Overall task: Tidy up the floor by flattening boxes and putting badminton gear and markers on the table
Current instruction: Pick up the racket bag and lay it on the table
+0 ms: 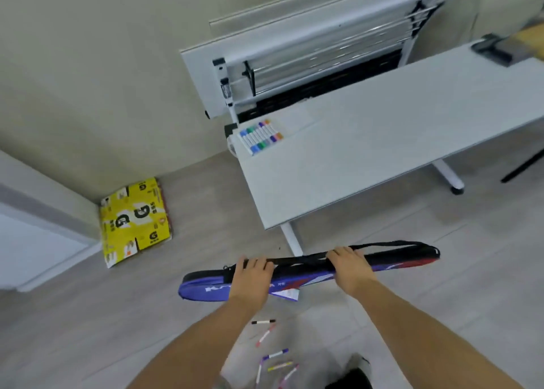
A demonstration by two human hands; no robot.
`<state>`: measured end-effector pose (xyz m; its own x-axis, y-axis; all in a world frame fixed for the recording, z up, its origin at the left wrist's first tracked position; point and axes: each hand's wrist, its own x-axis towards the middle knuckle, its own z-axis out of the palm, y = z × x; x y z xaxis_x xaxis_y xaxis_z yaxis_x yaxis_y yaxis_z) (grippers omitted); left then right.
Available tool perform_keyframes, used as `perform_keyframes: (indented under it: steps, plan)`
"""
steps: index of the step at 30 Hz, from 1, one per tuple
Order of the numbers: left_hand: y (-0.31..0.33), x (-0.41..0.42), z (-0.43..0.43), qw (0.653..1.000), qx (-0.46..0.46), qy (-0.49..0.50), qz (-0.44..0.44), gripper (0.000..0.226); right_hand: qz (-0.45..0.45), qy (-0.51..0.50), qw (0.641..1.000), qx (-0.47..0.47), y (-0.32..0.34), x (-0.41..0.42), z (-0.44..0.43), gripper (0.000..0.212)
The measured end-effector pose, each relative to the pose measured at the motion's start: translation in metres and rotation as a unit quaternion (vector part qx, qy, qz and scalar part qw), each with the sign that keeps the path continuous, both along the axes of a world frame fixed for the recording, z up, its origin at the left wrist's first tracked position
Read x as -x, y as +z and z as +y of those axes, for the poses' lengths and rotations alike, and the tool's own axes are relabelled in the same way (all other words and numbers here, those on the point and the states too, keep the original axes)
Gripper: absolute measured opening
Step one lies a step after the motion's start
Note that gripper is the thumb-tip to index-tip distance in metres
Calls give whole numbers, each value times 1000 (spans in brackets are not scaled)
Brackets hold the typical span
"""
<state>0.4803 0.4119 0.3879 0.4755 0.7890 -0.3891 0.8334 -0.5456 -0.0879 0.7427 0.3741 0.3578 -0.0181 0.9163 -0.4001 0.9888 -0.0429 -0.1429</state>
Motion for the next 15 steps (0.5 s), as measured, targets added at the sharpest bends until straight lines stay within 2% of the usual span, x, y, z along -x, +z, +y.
perform_keyframes:
  steps: [8,15]
  plan:
    - [93,-143,20,997,-67,27,-8,48,-16,8,998,-59,113,-141,23,41]
    - [142,-263,87,997,-75,2,-9,50,-34,-6,996,-87,163,-261,72,44]
